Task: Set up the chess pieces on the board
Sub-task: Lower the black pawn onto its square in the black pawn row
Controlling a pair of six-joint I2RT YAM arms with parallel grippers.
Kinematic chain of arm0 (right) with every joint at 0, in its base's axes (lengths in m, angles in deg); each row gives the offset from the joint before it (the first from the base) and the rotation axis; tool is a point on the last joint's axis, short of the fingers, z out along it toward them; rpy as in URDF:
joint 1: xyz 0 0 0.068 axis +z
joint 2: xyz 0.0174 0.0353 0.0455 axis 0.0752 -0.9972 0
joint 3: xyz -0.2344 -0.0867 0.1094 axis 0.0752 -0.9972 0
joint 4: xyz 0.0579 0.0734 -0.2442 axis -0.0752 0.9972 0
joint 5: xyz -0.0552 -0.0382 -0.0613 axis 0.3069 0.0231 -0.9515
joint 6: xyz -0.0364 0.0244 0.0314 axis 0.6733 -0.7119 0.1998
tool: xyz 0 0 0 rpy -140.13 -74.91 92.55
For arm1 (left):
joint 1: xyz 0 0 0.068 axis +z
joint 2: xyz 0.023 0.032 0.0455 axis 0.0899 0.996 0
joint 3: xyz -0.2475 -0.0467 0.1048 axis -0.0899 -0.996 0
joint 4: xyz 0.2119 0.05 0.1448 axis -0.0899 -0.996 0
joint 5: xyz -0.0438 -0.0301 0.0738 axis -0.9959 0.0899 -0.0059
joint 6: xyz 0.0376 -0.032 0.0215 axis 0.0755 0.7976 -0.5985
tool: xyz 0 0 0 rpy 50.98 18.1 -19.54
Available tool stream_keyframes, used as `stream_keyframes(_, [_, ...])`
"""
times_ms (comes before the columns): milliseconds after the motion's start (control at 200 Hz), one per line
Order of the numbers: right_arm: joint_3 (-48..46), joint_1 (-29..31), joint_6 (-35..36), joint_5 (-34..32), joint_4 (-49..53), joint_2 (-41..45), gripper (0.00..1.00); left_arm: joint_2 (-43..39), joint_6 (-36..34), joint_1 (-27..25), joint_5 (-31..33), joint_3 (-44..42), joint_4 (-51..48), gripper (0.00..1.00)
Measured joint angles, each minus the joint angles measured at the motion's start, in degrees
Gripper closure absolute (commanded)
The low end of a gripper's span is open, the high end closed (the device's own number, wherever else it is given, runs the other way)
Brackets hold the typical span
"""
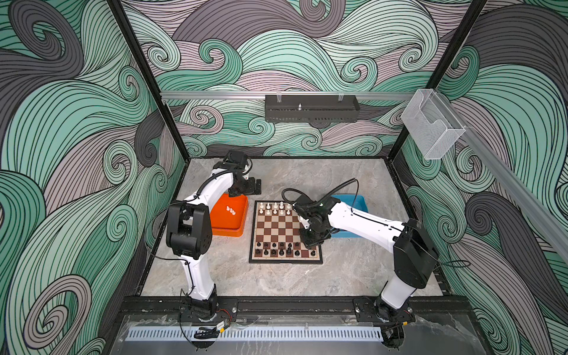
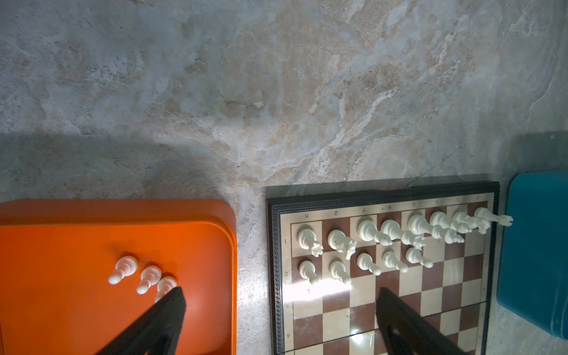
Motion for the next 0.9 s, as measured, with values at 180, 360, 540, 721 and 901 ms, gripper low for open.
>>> stream_keyframes(180, [0.0, 0.9, 0.0, 0.7, -1.1, -2.0, 0.91, 0.0, 0.1, 0.0, 0.0, 0.0, 0.0, 0.01])
stream_keyframes(360, [0.0, 1.1, 0.0, 0.8, -1.6, -3.1, 0.91, 0.0, 0.1, 0.0, 0.0, 0.0, 0.0, 0.01])
stream_keyframes(540, [0.0, 1.1, 0.0, 0.8, -2.1, -4.0, 0.91, 0.0, 0.1, 0.0, 0.0, 0.0, 0.0, 0.01])
stream_keyframes(721, [0.0, 1.1, 0.0, 0.8, -2.3, -5.8, 0.9, 0.0, 0.1, 0.0, 0.0, 0.0, 0.0, 0.01])
stream_keyframes(901, [0.0, 1.1, 0.0, 0.8, -2.4, -6.0, 0.89, 0.0, 0.1, 0.0, 0.0, 0.0, 0.0, 0.01])
